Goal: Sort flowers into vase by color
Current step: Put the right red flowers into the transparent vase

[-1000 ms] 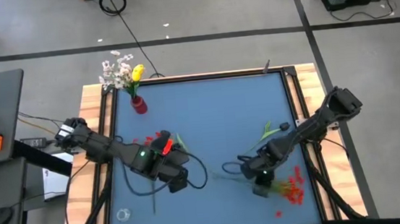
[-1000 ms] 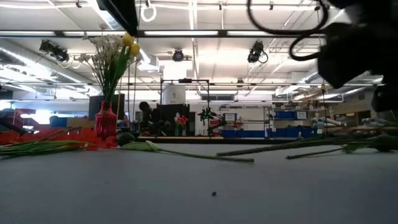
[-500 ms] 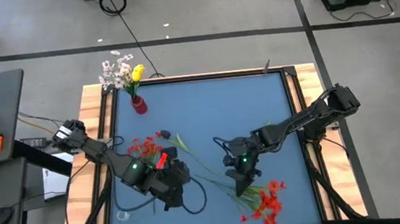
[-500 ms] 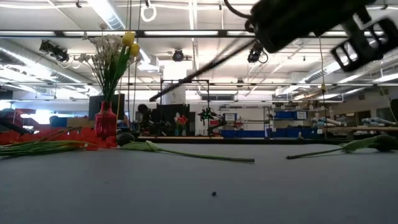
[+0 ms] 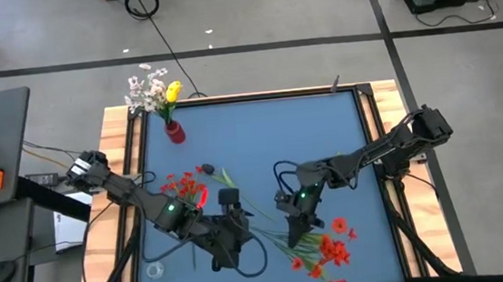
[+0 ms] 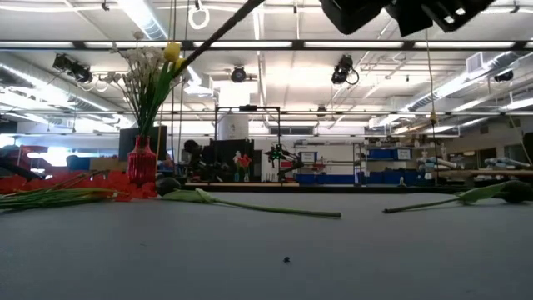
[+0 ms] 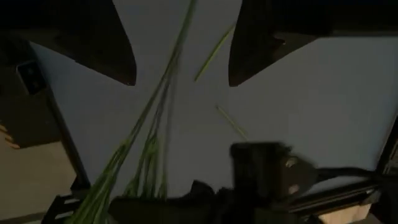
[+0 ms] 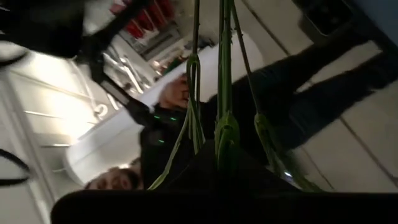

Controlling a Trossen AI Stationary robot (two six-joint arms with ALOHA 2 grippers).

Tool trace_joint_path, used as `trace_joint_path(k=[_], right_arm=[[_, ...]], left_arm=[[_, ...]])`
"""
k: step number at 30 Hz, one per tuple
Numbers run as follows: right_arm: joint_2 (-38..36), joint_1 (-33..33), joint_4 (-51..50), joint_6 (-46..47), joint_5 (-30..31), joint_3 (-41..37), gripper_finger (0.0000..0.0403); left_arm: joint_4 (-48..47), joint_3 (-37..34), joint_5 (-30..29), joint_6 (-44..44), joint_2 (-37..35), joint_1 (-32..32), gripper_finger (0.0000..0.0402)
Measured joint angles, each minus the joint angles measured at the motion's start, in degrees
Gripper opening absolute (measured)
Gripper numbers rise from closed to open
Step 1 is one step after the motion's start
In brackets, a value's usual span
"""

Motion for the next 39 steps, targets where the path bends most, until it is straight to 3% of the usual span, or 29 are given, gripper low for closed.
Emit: trace_joint_path(k=[5, 14, 24, 29, 39], right_arm=[[-0.1, -0.9, 6.5, 4.1, 3.9, 0.0, 0.0021], [-0.1, -1.5, 8.5, 5.7, 6.4, 0.0, 0.0021], [-0.1, -2.0, 8.5, 3.7, 9.8, 0.0, 0.0026], [-0.1, -2.1, 8.7, -1.6, 13.3, 0.0, 0.0060], [-0.1, -2.6, 13.2, -13.5, 25.1, 0.0, 0.0143]], left_arm=[[1.4, 0.0, 3.2, 3.0, 2.7, 0.4, 0.0229], [3.0, 0.0, -1.4, 4.6, 3.3, 0.9, 0.0191], [2.5, 0.0, -1.7, 7.4, 3.3, 1.5, 0.0080], [1.1, 0.0, -1.5, 6.9, 3.3, 1.5, 0.0010], [-7.9, 0.1, -2.1, -0.4, 3.2, 0.8, 0.0003]])
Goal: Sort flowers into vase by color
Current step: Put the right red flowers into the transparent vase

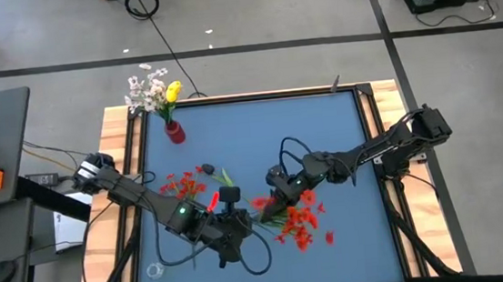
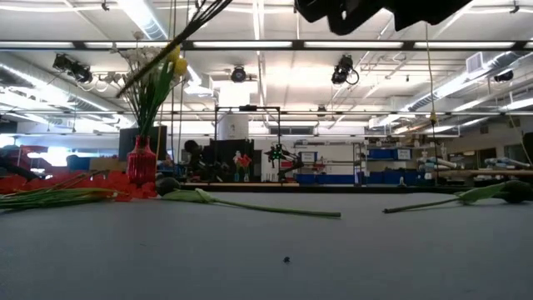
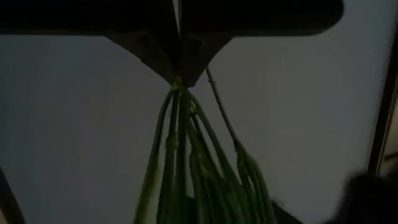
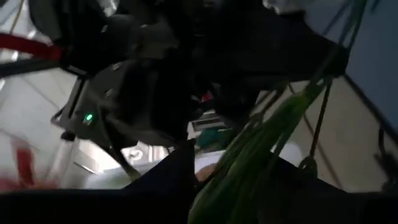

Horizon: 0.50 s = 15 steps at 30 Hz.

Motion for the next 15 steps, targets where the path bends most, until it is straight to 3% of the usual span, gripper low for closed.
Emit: trace_joint_path(k=[10, 15], right_arm=[[-3.2, 2.3, -0.3, -10.8, 6.4, 0.0, 0.0154], [-5.9, 3.4, 1.9, -15.8, 10.1, 0.0, 0.0154]], left_arm=[[0.4, -1.6, 0.0, -5.6, -0.1, -3.9, 0.0001], [6.3, -1.7, 0.5, -5.7, -0.1, -5.9, 0.0001]])
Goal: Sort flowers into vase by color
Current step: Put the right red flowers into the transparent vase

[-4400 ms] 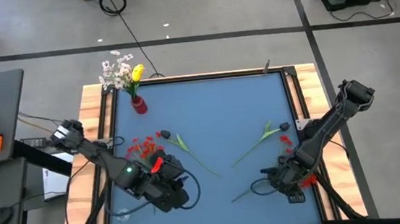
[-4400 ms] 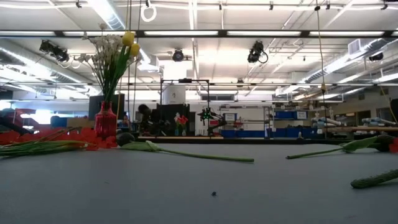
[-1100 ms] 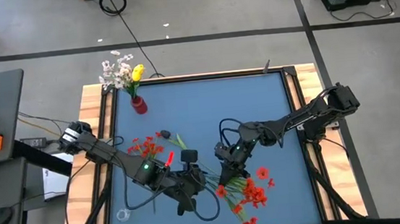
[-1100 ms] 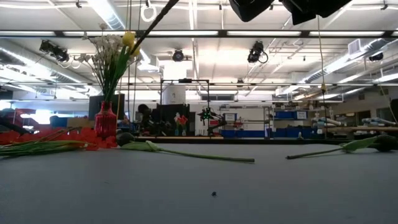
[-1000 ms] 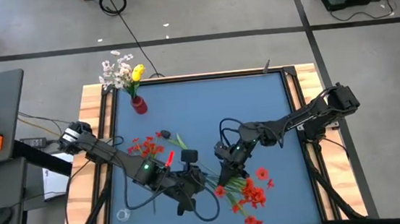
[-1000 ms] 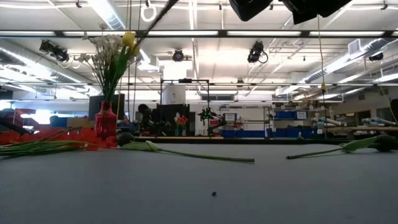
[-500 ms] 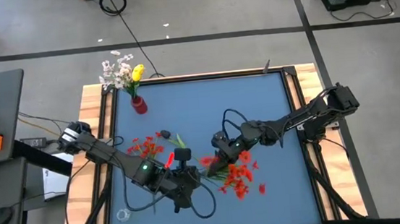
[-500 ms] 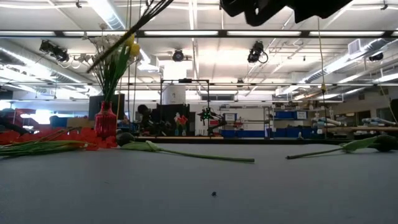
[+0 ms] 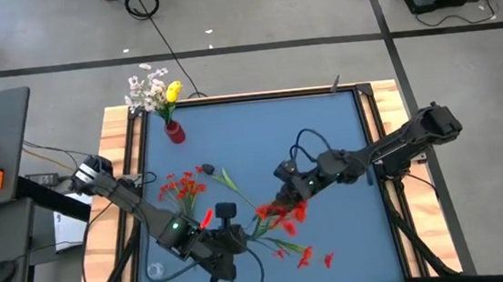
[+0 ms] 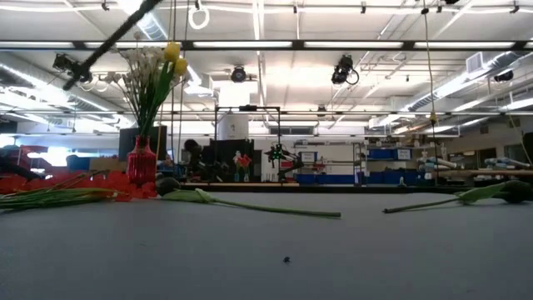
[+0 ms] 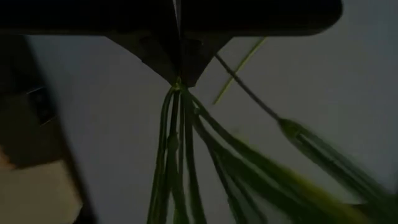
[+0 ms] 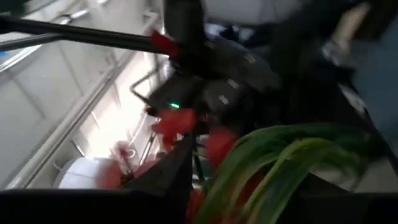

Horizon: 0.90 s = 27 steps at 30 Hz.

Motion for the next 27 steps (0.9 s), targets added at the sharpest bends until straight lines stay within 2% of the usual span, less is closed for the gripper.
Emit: trace_joint_path(k=[3, 8, 11, 14, 18, 23, 27], right_arm=[[-2.2, 0.1, -0.2, -5.9, 1.6, 0.0, 0.0154], [-7.7, 0.5, 2.3, -19.0, 6.6, 0.1, 0.0154], [-11.0, 0.6, 5.6, -25.8, 6.9, 0.1, 0.0154], [-14.6, 0.8, 7.2, -29.0, 7.1, 0.1, 0.0154], [-17.0, 1.2, 6.5, -28.9, 6.5, 0.2, 0.0153], [-17.3, 1.9, 5.2, -29.4, 7.3, 0.1, 0.0153], [-17.2, 4.0, 1.7, -35.3, 12.7, 0.1, 0.0153]], left_arm=[[4.1, 0.0, -0.9, 0.7, 0.0, -1.0, 0.0001], [5.3, -0.1, -4.1, -0.4, 0.2, -3.0, 0.0000], [6.1, -0.1, -7.1, -1.8, 0.2, -4.3, 0.0000], [7.0, -0.1, -11.3, -3.2, 0.2, -5.4, 0.0000], [7.4, -0.1, -17.3, -5.4, -1.6, -7.0, 0.0000], [3.0, -0.1, -30.0, -14.0, -4.5, -10.5, 0.0000], [-7.8, 0.0, -36.7, -27.3, -5.3, -15.3, 0.0000]])
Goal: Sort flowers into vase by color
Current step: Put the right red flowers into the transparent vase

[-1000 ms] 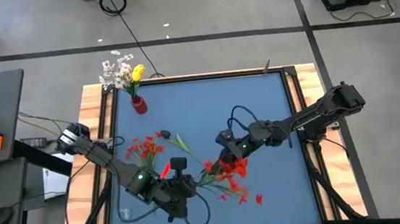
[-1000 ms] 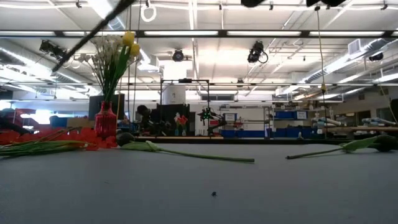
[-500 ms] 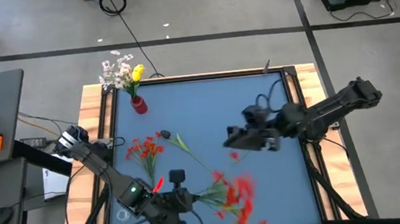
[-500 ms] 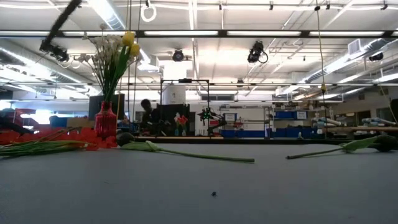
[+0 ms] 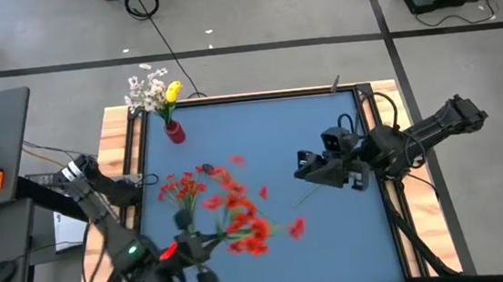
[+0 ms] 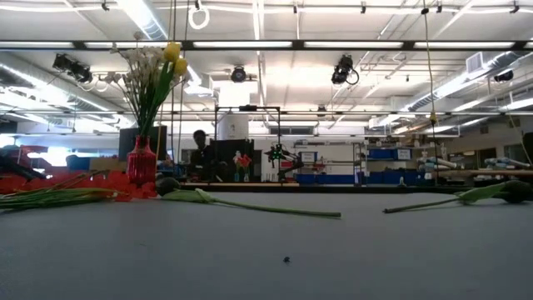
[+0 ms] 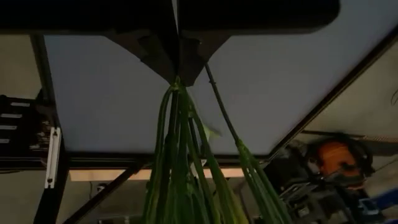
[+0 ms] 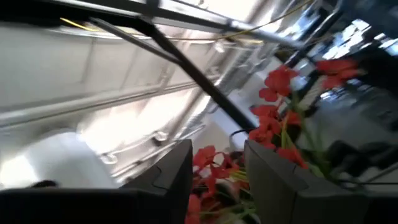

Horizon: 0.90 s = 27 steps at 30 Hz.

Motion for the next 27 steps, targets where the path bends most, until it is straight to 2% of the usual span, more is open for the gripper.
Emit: trace_joint_path(k=[6, 11, 20, 24, 27], right_arm=[[1.1, 2.9, -2.0, -3.4, 7.7, 0.0, 0.0153], [2.1, 3.8, -7.2, 0.6, 11.5, 0.0, 0.0153], [7.8, 5.8, -10.2, 12.3, 17.6, 0.0, 0.0153], [11.3, 6.2, -8.2, 14.2, 18.8, 0.0, 0.0153], [13.3, 6.2, -5.5, 14.6, 19.0, 0.0, 0.0153]], left_arm=[[-17.8, 0.0, -6.7, -22.8, -0.1, -8.4, 0.0000], [-29.9, 0.0, -10.2, -36.9, -1.9, -15.8, 0.0000], [-33.4, 0.0, -11.9, -38.8, -5.7, -28.8, 0.0002], [-34.5, -1.2, -16.5, -40.2, -5.2, -31.0, 0.0002], [-34.5, -4.0, -15.7, -43.5, -4.9, -30.8, 0.0002]])
